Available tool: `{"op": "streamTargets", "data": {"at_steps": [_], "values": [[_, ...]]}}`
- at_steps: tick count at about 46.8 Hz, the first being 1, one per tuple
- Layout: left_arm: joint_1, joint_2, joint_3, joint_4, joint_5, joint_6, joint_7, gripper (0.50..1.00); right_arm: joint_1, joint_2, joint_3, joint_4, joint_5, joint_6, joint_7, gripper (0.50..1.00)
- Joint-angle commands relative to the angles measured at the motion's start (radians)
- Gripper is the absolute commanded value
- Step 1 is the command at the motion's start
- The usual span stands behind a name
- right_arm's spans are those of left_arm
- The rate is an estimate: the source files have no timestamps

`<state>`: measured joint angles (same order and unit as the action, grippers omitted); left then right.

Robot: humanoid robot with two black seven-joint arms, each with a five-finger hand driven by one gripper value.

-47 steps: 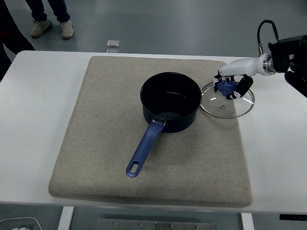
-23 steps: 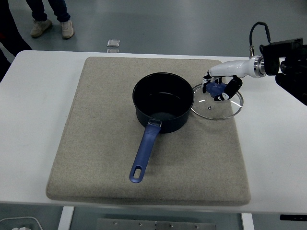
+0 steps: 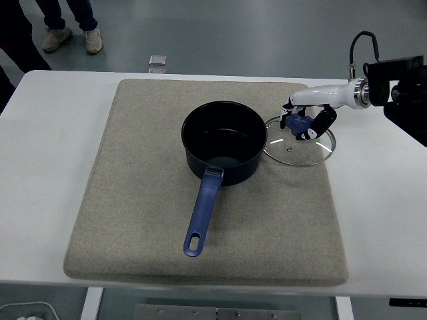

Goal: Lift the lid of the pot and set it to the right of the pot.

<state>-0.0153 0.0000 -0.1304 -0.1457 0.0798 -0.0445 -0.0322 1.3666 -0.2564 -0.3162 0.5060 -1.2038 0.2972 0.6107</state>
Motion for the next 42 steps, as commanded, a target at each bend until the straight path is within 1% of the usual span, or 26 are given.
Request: {"op": "streamTargets", "data": {"at_steps": [1,3,6,7,8,9,31,42], "values": [[0.0,0.0,0.0,0.0,0.0,0.0,0.0,1.0,0.0,0.0,-0.001,0.002,0.003,0.003,0.0,0.813],[0.0,0.0,0.0,0.0,0.0,0.0,0.0,1.0,0.0,0.0,-0.001,0.002,0.003,0.003,0.0,0.844],[0.0,0.0,0.0,0.0,0.0,0.0,0.0,1.0,0.0,0.0,-0.001,0.002,0.004,0.003,0.0,0.866],[0.0,0.0,0.0,0.0,0.0,0.0,0.0,1.0,0.0,0.0,-0.001,0.003,0.004,0.003,0.0,0.882],[0.0,0.0,0.0,0.0,0.0,0.0,0.0,1.0,0.0,0.0,0.0,0.003,0.004,0.003,0.0,0.909],[0.0,0.0,0.0,0.0,0.0,0.0,0.0,1.0,0.0,0.0,-0.001,0.003,0.004,0.003,0.0,0.915],[0.0,0.0,0.0,0.0,0.0,0.0,0.0,1.0,0.012,-0.01,0.0,0.002,0.006,0.002,0.0,0.917],[0.0,0.0,0.0,0.0,0.0,0.0,0.0,1.0,0.084,-0.029,-0.003,0.0,0.004,0.002,0.0,0.917]]}}
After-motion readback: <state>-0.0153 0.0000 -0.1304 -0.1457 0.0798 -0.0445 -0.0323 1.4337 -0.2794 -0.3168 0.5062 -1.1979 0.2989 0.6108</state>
